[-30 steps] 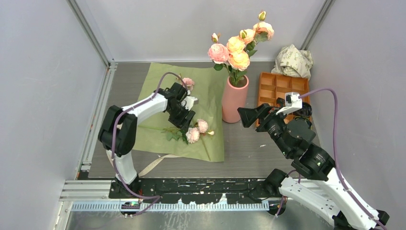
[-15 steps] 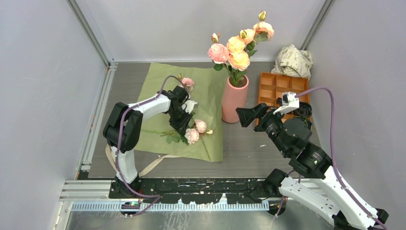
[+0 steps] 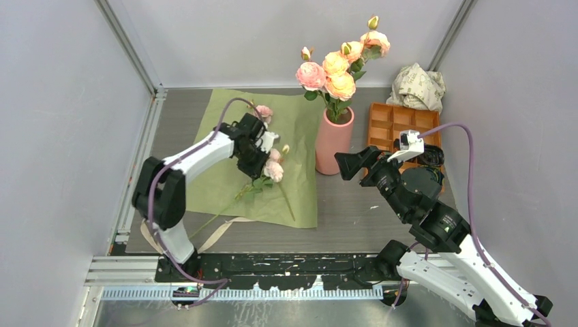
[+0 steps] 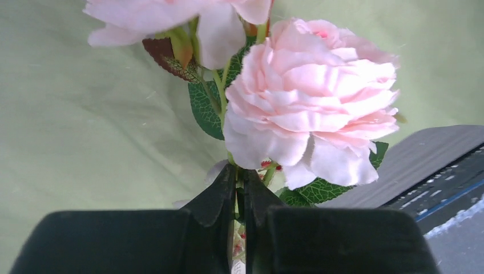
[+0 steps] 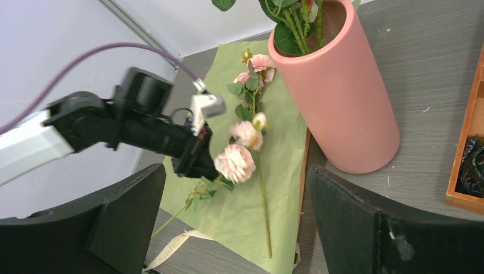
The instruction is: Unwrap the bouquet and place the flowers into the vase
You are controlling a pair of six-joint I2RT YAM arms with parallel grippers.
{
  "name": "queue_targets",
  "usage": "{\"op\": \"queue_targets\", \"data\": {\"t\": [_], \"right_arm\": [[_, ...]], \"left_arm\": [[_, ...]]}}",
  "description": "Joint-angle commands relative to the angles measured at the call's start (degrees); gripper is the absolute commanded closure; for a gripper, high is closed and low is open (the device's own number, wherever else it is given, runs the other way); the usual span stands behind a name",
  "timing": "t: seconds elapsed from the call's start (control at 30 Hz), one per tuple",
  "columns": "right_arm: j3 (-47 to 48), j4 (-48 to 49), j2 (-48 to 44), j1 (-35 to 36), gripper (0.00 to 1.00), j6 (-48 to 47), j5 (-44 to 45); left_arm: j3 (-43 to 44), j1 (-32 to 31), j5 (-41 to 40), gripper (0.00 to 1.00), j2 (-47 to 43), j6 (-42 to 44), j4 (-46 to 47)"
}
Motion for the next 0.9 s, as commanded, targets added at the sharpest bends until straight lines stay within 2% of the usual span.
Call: {"op": "queue_targets", "data": {"t": [0.0, 0.13, 0.37, 0.47, 0.7, 0.87], "right_arm": [[0.44, 3.51, -0.09, 0.2, 0.0, 0.92, 0.91], [0.35, 3.78, -0.01, 0.24, 0.01, 1.08, 0.95], [0.51, 3.67, -0.08, 0.24, 0.01, 0.58, 1.19], [0.55, 3.15, -0.59, 0.24, 0.01, 0.33, 1.88], [0.48, 2.73, -0.84, 0.19, 0.01, -0.83, 3.79], [0.74, 3.75, 0.55, 0.17, 0.0, -1.69, 4.41]], "left_arm": [[3.88, -0.19, -0.64, 0.93, -11.82, -2.4, 1.56], [4.44, 0.12, -4.0, 0.93, -15.8, -6.77, 5.82], [10.74, 0.2, -10.11, 0.93, -14.14, -13.44, 9.67], [10.72, 0.22, -13.63, 0.94, -16.01, -15.34, 13.25], [10.78, -0.39, -19.13, 0.93, -26.63, -17.64, 14.03], [11.86, -0.53, -18.09, 0.92, -35.08, -18.39, 13.55]]}}
